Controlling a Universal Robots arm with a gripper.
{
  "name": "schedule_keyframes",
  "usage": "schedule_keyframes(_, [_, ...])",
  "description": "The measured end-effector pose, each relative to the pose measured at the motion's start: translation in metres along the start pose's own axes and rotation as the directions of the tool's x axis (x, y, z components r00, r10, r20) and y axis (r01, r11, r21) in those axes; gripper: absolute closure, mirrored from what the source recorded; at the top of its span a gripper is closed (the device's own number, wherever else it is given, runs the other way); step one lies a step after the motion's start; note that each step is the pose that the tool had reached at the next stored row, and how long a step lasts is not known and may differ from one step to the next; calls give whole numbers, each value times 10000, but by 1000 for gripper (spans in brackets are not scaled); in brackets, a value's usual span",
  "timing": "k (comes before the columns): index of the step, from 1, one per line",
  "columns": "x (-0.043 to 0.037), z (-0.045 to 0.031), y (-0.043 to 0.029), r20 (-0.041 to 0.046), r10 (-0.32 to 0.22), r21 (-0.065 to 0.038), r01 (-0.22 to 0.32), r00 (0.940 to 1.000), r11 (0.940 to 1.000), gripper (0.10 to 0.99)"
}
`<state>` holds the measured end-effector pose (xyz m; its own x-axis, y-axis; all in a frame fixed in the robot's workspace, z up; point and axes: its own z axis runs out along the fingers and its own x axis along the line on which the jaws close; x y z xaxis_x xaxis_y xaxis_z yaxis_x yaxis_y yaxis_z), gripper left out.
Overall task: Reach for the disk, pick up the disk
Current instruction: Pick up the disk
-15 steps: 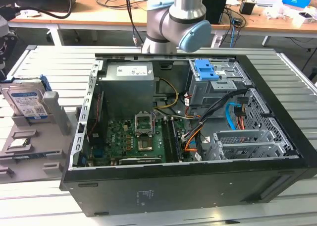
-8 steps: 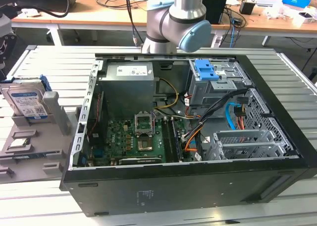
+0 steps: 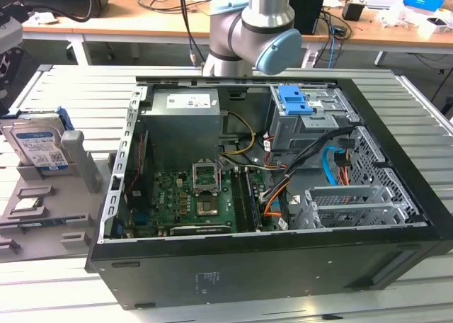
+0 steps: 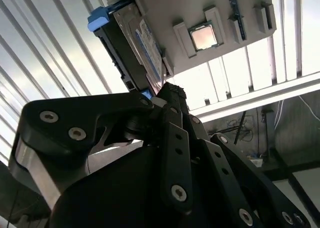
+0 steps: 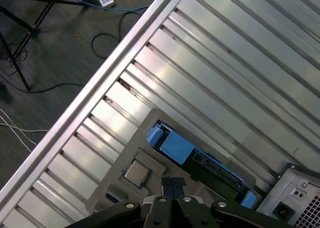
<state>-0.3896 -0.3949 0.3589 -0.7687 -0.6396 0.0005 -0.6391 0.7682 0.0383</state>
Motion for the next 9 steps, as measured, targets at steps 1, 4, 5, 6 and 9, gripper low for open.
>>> schedule_keyframes(1, [0, 0, 0, -4, -115, 0, 115, 9999, 9999, 980])
schedule_keyframes(4, [0, 0, 0, -18, -491, 0, 491, 9988, 9988, 980])
schedule_keyframes(5, [0, 0, 0, -27, -719, 0, 719, 9974, 9974, 980])
schedule_keyframes(6, [0, 0, 0, -34, -911, 0, 911, 9958, 9958, 980])
schedule_keyframes(9, [0, 0, 0, -50, -1303, -2, 1303, 9915, 9915, 980])
